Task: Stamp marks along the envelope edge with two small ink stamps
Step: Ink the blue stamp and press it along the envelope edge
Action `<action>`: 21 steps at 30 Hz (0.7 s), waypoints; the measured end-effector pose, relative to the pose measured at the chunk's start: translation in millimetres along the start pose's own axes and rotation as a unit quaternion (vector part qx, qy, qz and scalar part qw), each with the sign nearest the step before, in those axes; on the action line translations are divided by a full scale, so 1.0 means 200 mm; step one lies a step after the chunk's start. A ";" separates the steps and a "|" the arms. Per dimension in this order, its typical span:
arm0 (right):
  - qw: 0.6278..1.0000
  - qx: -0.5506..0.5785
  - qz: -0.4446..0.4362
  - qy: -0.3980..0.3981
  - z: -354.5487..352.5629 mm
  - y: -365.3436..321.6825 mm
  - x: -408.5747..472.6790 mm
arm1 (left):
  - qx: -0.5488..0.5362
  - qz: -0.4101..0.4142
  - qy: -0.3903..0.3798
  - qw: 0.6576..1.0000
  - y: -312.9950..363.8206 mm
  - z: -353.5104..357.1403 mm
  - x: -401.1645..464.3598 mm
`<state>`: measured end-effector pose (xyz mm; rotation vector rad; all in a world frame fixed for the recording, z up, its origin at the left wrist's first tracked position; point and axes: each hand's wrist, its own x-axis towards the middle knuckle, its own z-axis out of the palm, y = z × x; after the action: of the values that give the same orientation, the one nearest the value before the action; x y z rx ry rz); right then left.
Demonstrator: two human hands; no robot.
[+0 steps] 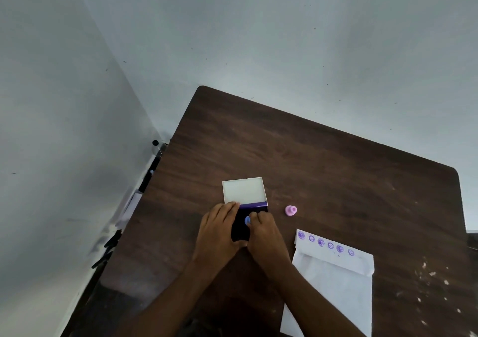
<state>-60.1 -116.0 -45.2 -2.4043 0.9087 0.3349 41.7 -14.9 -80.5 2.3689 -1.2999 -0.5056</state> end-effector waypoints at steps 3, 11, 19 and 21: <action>1.000 0.013 0.010 -0.015 0.02 0.00 0.00 | 0.003 0.009 0.009 1.000 -0.01 0.02 0.00; 0.998 -0.041 -0.019 -0.043 0.00 -0.01 0.04 | -0.016 0.018 0.022 0.999 -0.02 0.02 0.04; 0.999 -0.013 -0.007 -0.031 0.03 0.01 0.03 | -0.033 0.002 0.014 0.999 -0.02 0.02 0.04; 0.999 -0.016 -0.009 -0.027 0.04 0.01 0.03 | -0.036 -0.001 0.008 0.999 -0.01 0.02 0.04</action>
<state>-57.4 -116.0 -54.6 -2.4198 0.8636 0.4088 45.9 -20.6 -85.6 2.3115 -1.2502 -0.5237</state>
